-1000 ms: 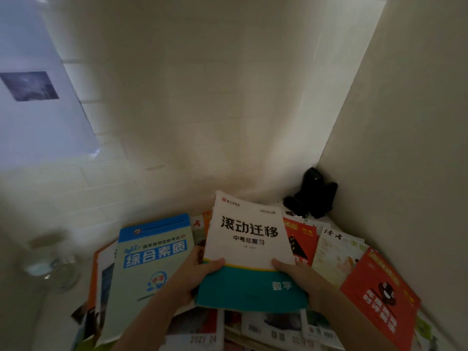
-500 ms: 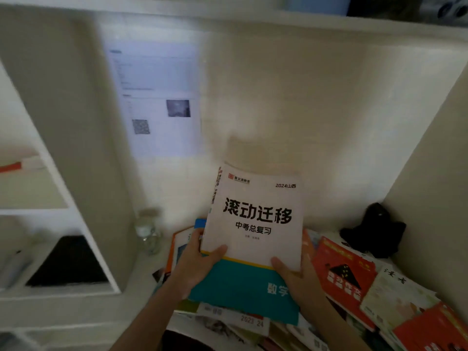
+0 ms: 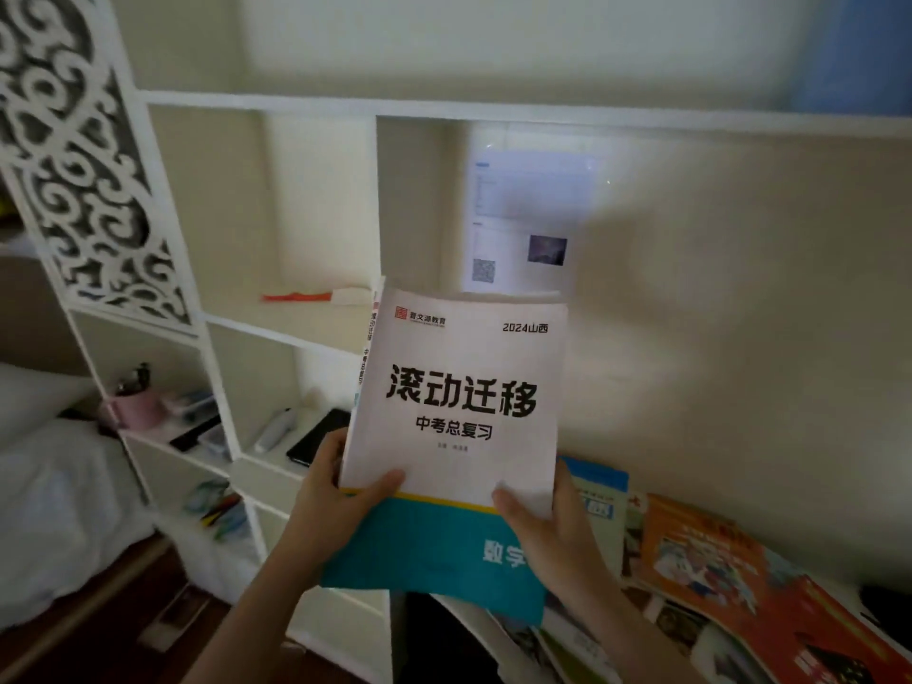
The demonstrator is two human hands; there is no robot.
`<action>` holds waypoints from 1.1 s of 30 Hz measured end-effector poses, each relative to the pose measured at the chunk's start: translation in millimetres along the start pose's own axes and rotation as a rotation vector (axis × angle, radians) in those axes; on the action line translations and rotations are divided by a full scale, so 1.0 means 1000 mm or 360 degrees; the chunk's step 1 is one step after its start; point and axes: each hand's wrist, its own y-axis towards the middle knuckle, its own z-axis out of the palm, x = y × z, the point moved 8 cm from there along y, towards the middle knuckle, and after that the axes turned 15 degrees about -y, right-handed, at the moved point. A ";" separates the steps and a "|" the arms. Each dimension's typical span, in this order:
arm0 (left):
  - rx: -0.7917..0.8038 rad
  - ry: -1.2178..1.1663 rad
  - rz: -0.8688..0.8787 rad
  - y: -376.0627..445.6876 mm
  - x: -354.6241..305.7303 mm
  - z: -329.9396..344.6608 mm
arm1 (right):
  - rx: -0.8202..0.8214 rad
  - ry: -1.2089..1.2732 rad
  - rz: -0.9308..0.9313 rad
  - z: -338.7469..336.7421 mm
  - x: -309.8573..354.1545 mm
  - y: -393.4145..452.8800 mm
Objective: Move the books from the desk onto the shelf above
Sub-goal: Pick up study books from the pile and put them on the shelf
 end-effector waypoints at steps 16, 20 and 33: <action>-0.0396 -0.0309 0.0813 0.056 -0.260 -0.089 | 0.0138 -0.0147 -0.0952 0.024 0.298 0.113; -0.0388 -0.0337 0.1006 0.111 -0.334 -0.086 | -0.0085 -0.0341 -0.1068 0.007 0.378 0.178; -0.0419 -0.0287 0.1209 0.283 -0.399 -0.071 | -0.0075 -0.0419 -0.0925 0.013 0.439 0.370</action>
